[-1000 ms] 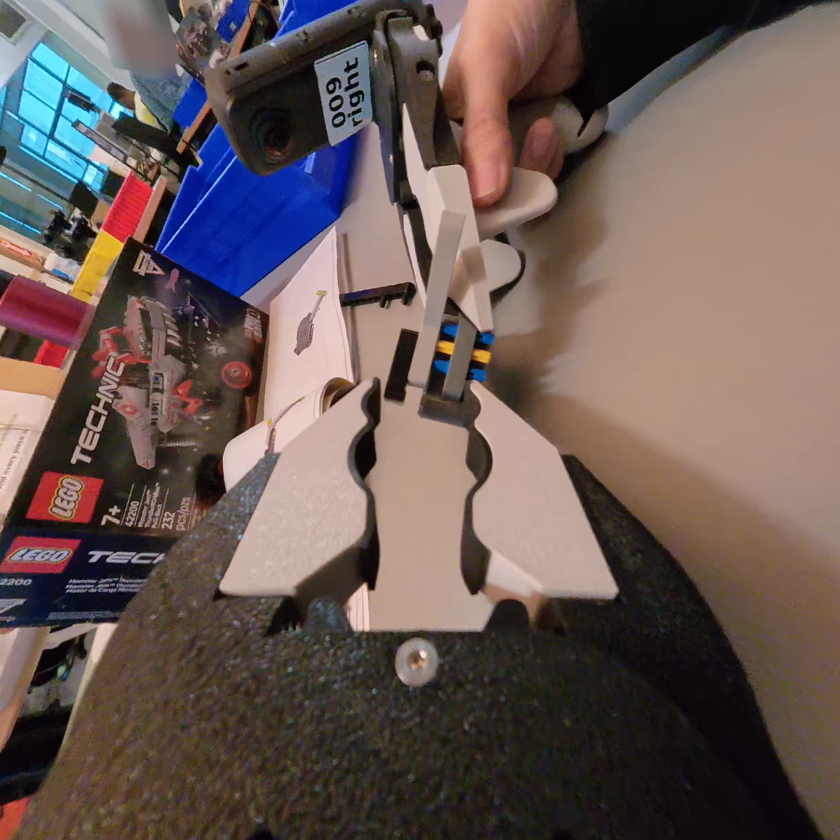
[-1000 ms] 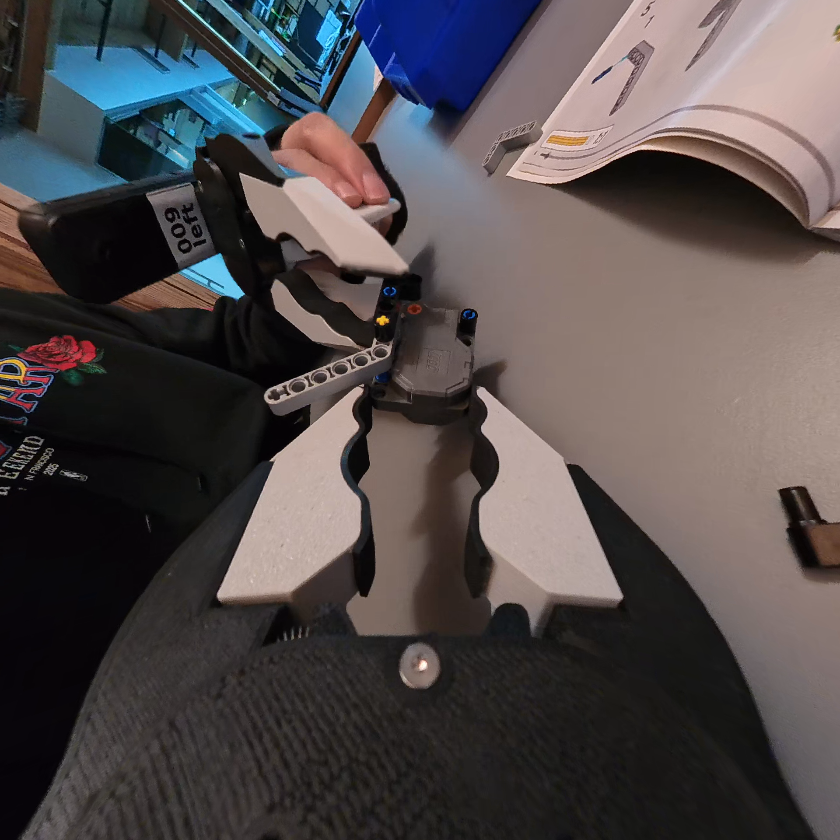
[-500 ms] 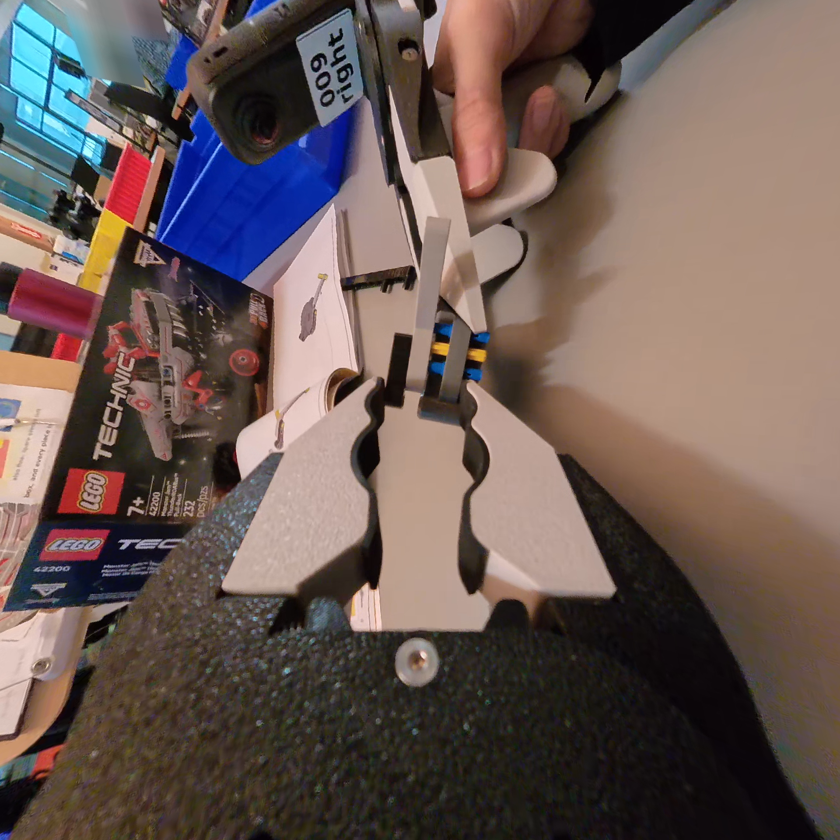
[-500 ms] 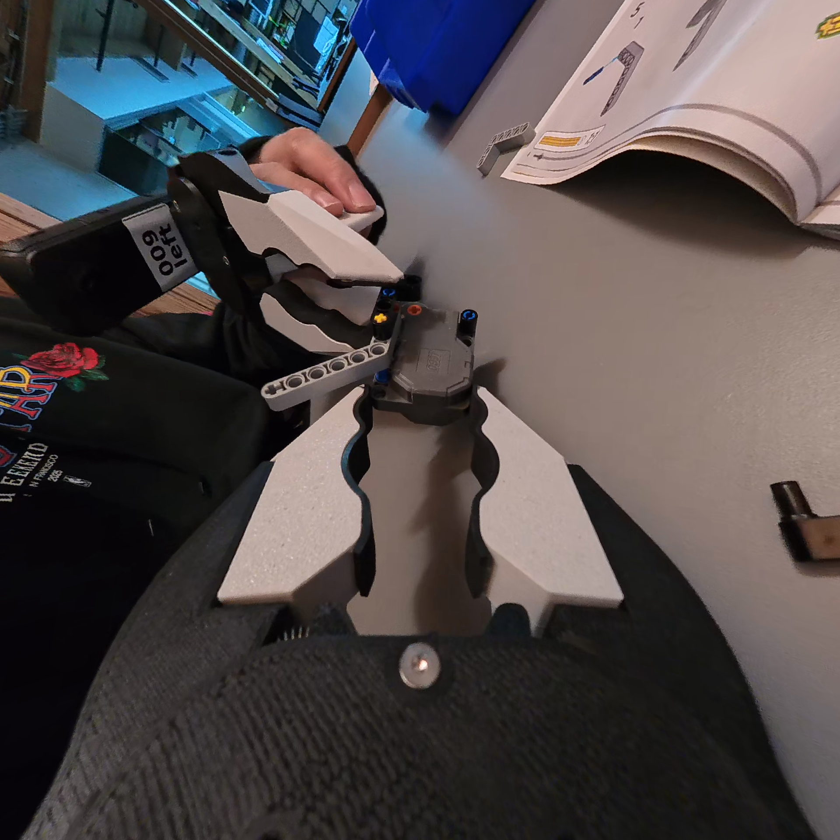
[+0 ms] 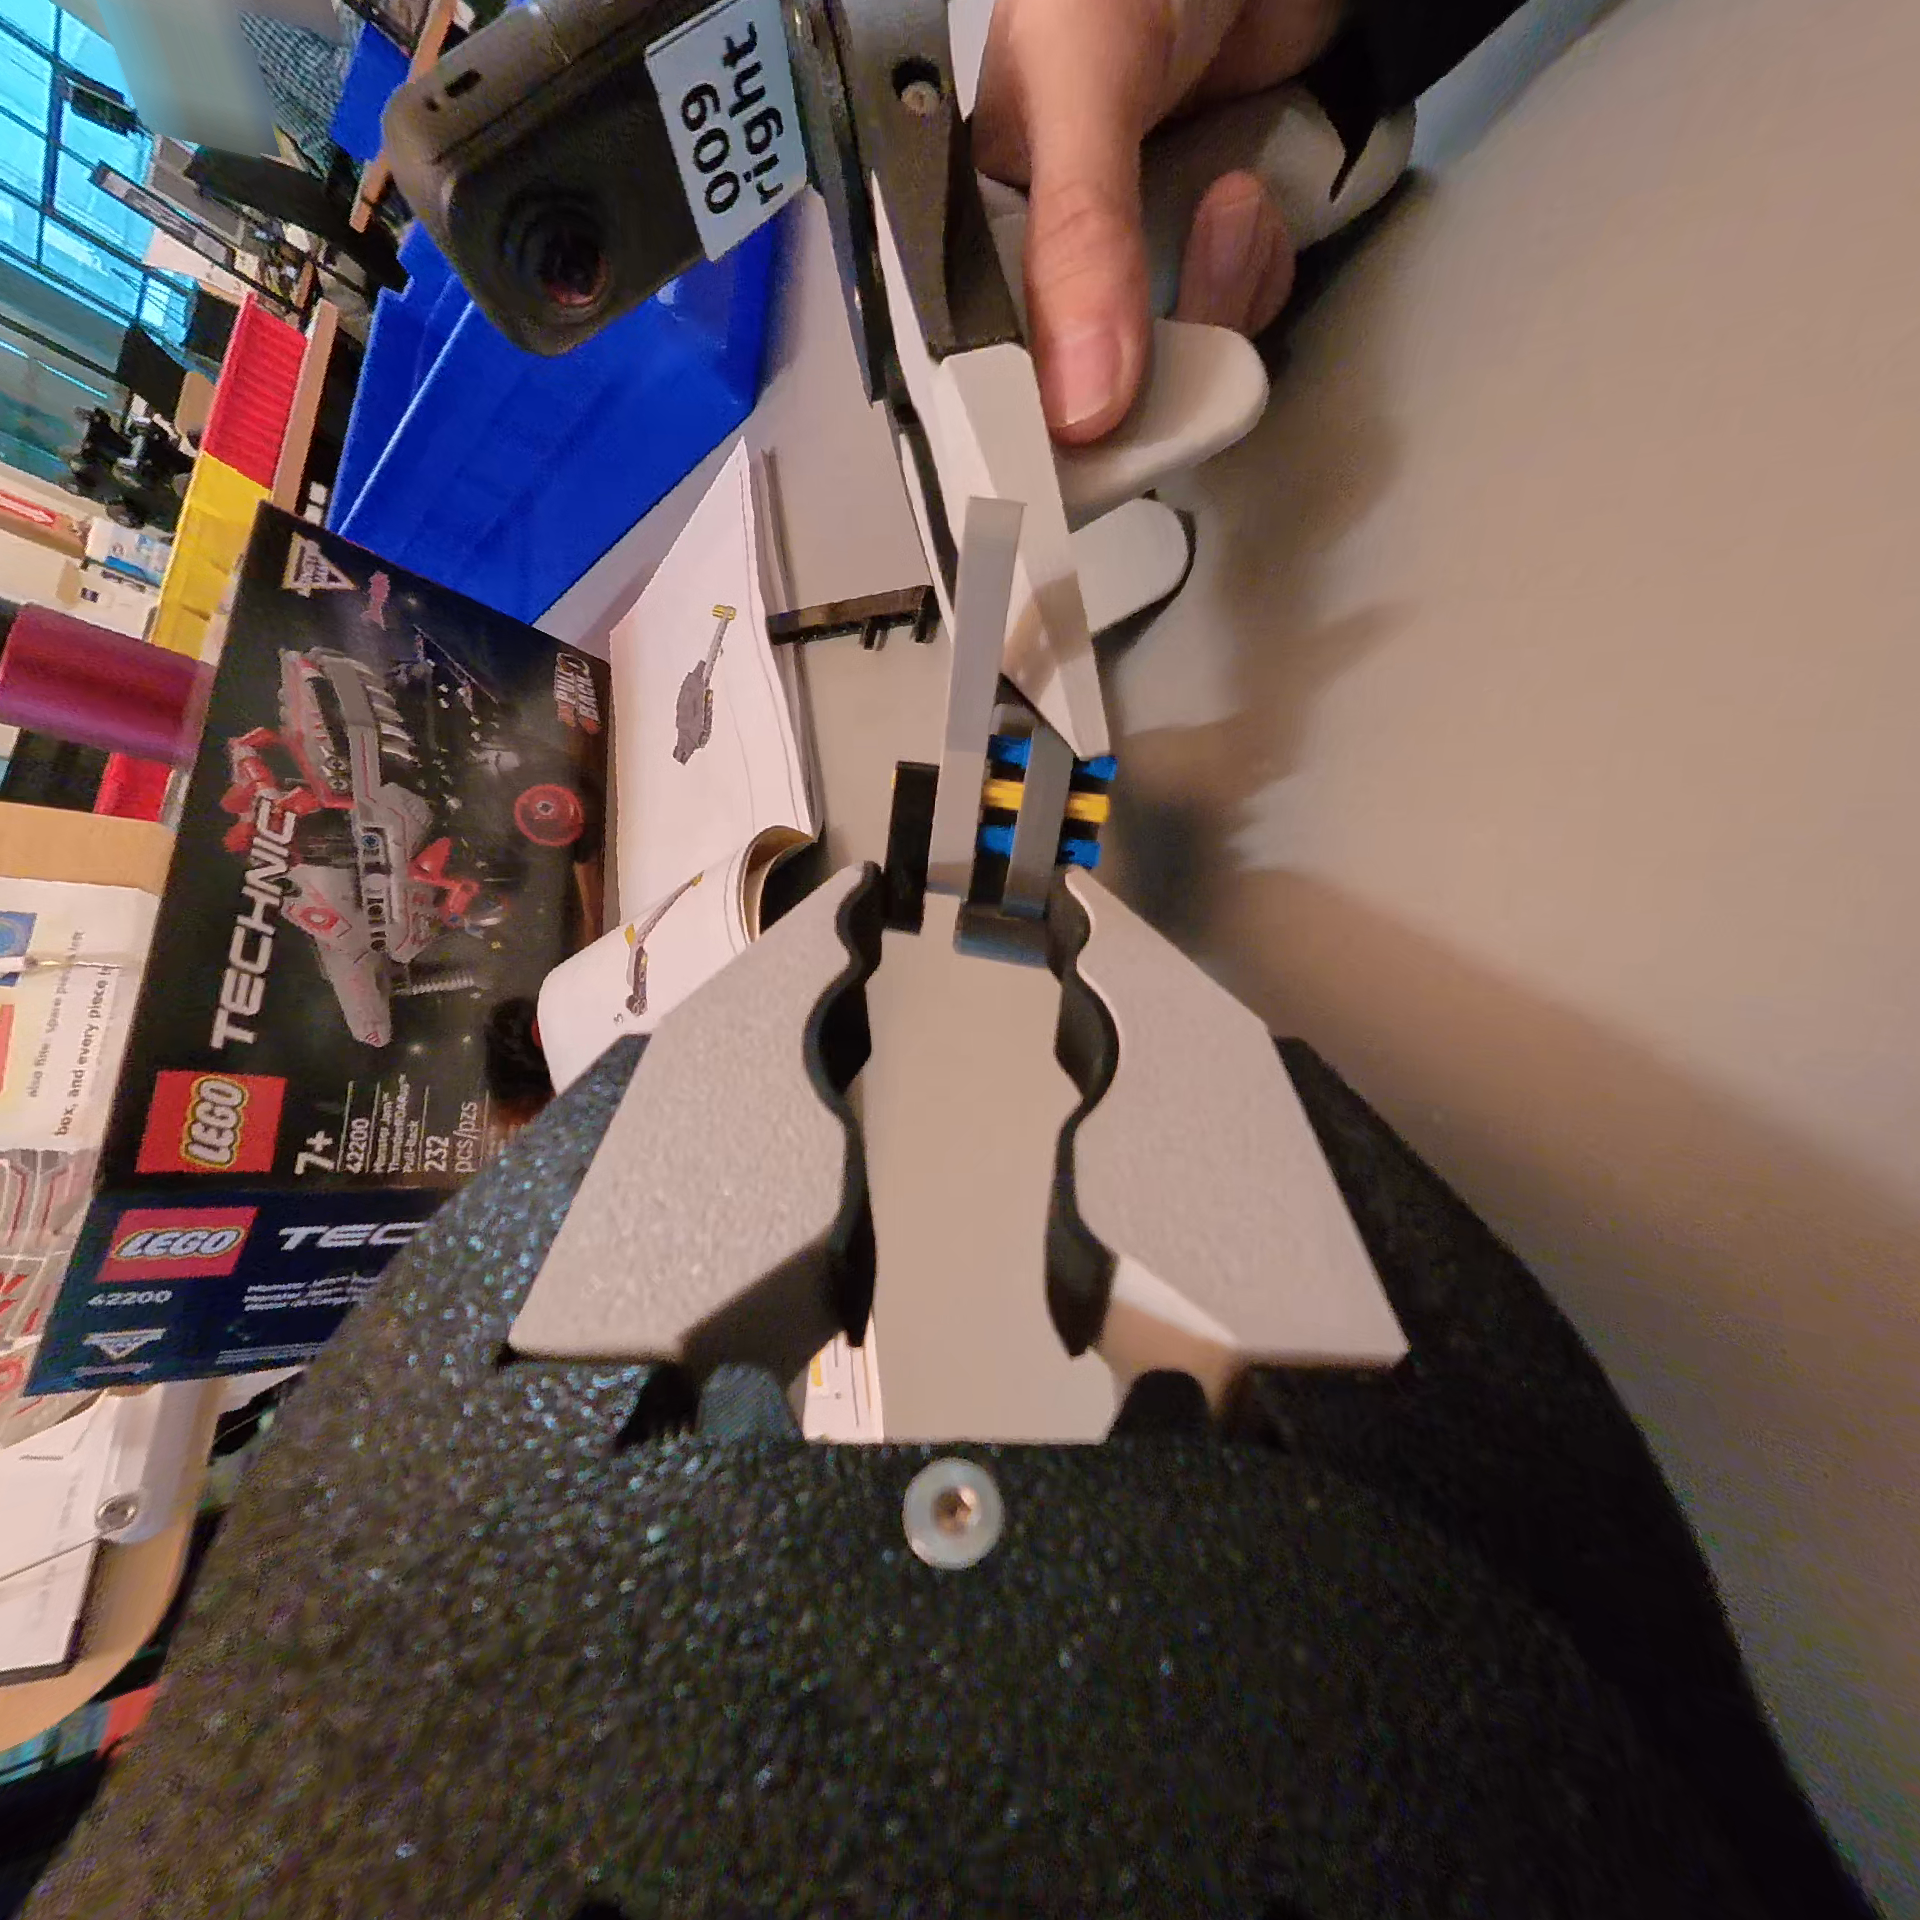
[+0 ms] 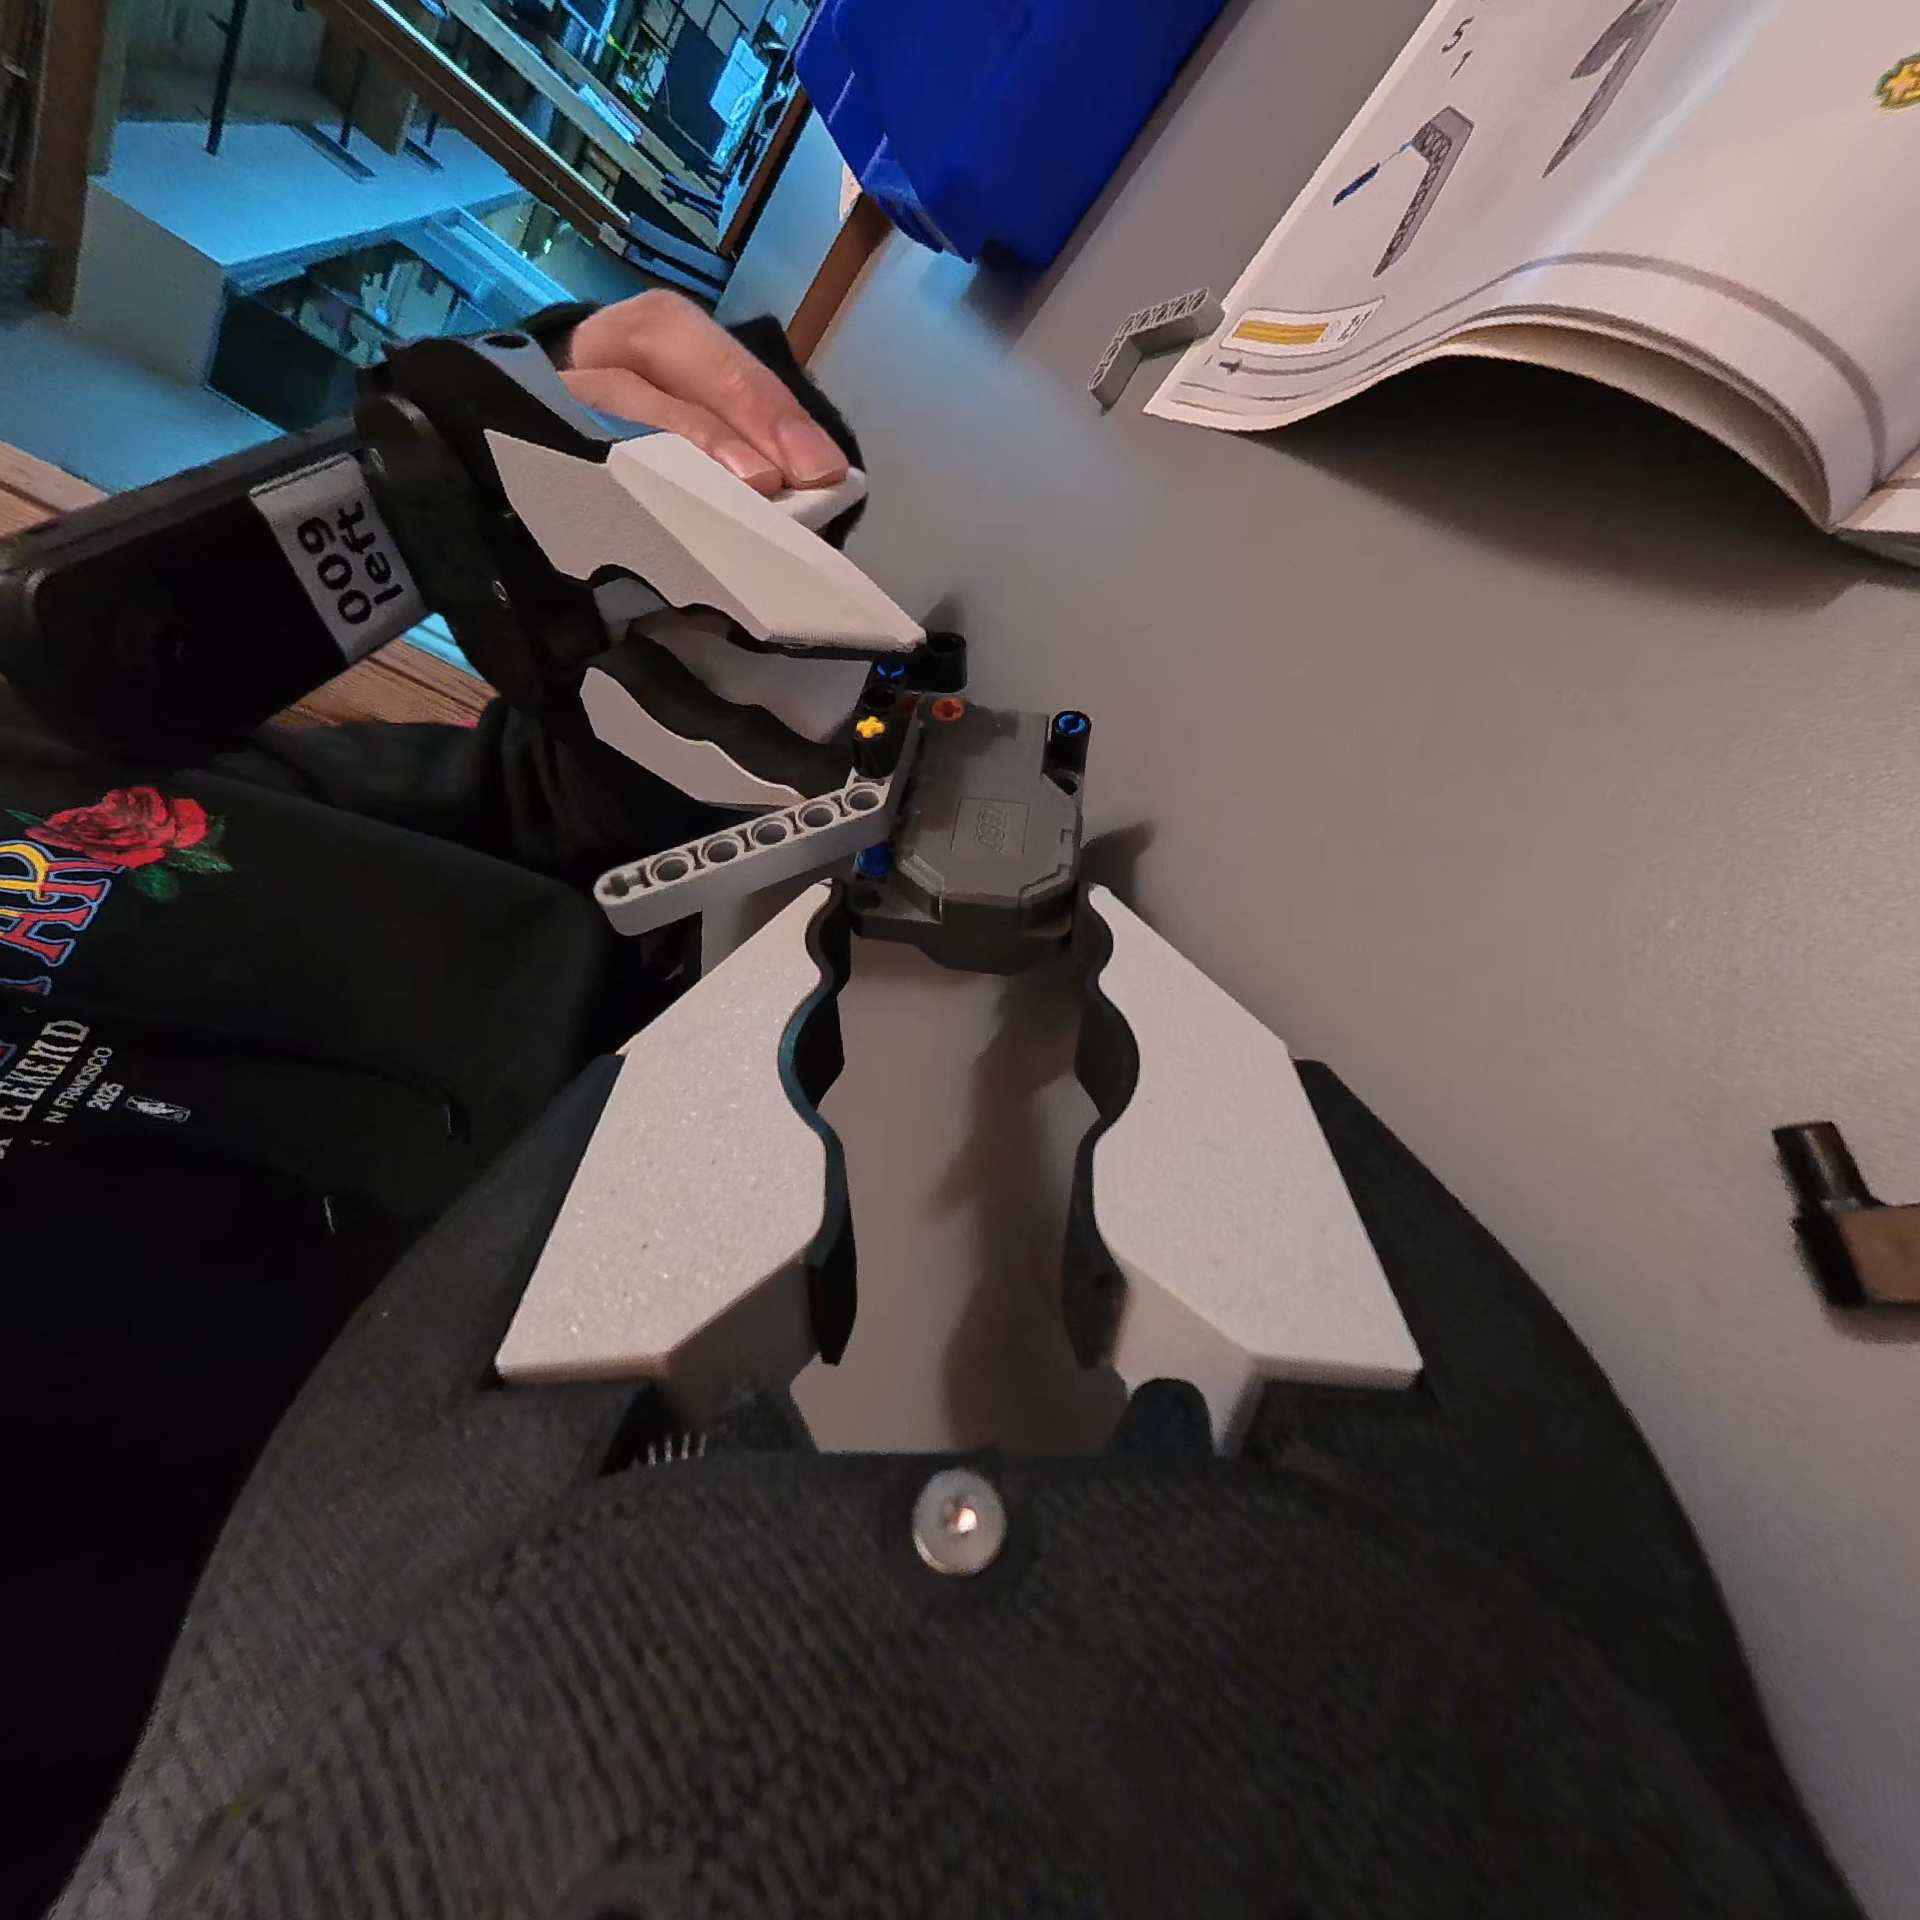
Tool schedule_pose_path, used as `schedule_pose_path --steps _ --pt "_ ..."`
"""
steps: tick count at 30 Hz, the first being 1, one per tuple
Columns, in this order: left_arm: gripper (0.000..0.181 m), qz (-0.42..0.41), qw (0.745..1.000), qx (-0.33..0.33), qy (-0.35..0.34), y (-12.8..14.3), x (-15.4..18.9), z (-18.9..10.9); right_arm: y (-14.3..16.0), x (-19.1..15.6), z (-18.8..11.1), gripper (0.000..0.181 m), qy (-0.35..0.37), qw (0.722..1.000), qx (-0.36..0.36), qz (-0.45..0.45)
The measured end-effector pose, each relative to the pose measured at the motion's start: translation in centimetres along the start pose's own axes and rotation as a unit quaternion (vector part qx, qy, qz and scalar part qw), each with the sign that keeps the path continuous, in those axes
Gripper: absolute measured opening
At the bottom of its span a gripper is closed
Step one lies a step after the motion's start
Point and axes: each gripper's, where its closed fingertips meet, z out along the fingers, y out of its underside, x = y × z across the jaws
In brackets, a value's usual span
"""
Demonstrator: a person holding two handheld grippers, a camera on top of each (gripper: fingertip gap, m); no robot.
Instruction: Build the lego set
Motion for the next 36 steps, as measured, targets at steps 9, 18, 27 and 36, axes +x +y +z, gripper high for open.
schedule_pose_path --steps 9,18,27,36 --pt "0.029 -0.11 0.992 0.025 0.059 1.6 -0.1 -1.2 -2.0 -1.1 -1.7 0.055 0.125 0.957 0.05 -0.257" --pt "0.029 -0.231 0.956 0.05 0.173 2.7 1.0 -2.7 -2.5 -2.5 1.6 0.053 0.133 0.897 0.036 -0.42" --pt "0.029 -0.209 0.954 0.045 0.209 3.1 2.4 -3.0 -0.8 -1.2 3.7 0.037 0.108 0.897 -0.065 -0.423" --pt "0.029 -0.204 0.953 0.057 0.215 3.0 2.6 -3.2 -0.4 -1.5 4.1 0.03 0.075 0.898 -0.086 -0.426"
